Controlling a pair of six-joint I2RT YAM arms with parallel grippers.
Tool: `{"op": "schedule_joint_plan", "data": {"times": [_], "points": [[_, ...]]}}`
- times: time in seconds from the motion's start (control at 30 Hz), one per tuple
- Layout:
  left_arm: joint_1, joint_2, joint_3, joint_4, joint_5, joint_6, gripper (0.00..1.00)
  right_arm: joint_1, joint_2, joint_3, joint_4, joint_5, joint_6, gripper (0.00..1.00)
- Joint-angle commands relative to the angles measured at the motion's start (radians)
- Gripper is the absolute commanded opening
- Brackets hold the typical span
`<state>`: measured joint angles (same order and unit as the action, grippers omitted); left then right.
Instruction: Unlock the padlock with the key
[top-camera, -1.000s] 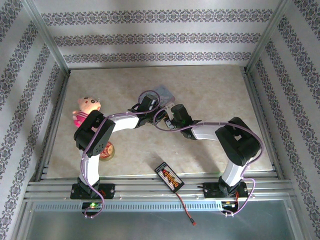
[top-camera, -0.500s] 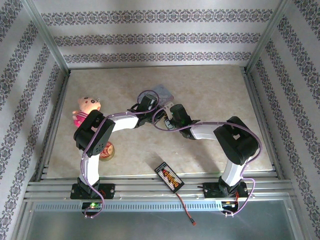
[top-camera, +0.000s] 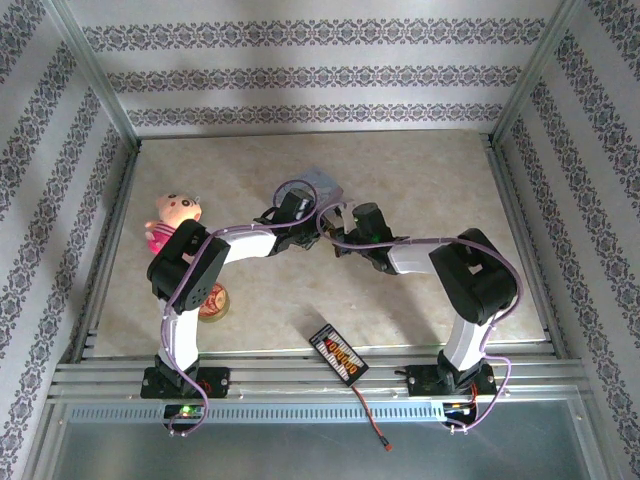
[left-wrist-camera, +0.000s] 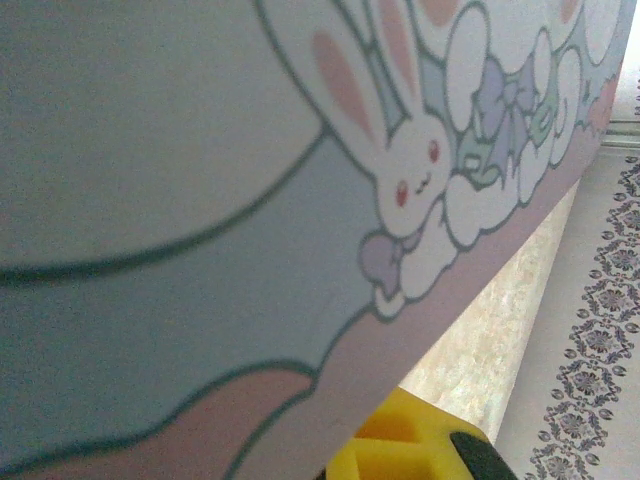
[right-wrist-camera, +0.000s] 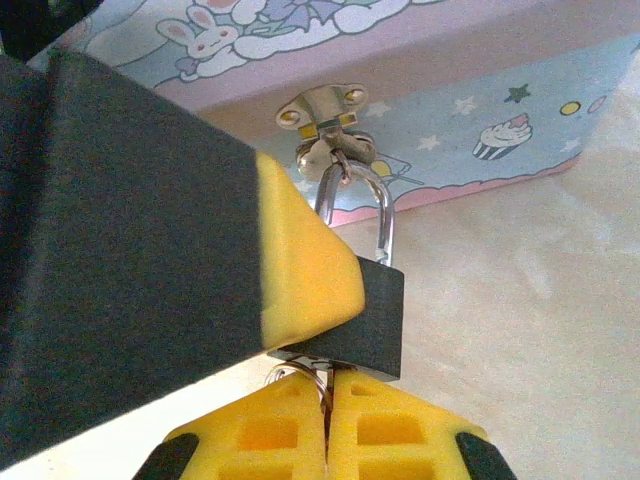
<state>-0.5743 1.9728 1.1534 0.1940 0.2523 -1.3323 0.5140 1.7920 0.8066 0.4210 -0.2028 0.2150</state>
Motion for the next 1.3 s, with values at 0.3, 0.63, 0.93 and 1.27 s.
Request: {"op": "schedule_joint_plan", "data": {"times": [0.3, 0.63, 0.93, 1.27], "points": [[-0.013, 0.026, -0.053, -0.097, 0.111, -0.061, 0.06, -0.159, 0.061, -0.037, 0.238, -0.311, 0.306, 0.00], [-0.012, 0.026, -0.058, -0.088, 0.110, -0.082, 0.08, -0.270, 0.194, -0.069, 0.621, -0.489, 0.682, 0.00], [-0.012, 0.011, -0.069, -0.100, 0.096, -0.093, 0.15, -0.306, 0.301, -0.085, 0.917, -0.521, 0.914, 0.00], [-0.004, -0.050, -0.093, -0.096, 0.069, -0.086, 0.42, -0.309, 0.333, -0.096, 0.964, -0.498, 0.943, 0.00]]}}
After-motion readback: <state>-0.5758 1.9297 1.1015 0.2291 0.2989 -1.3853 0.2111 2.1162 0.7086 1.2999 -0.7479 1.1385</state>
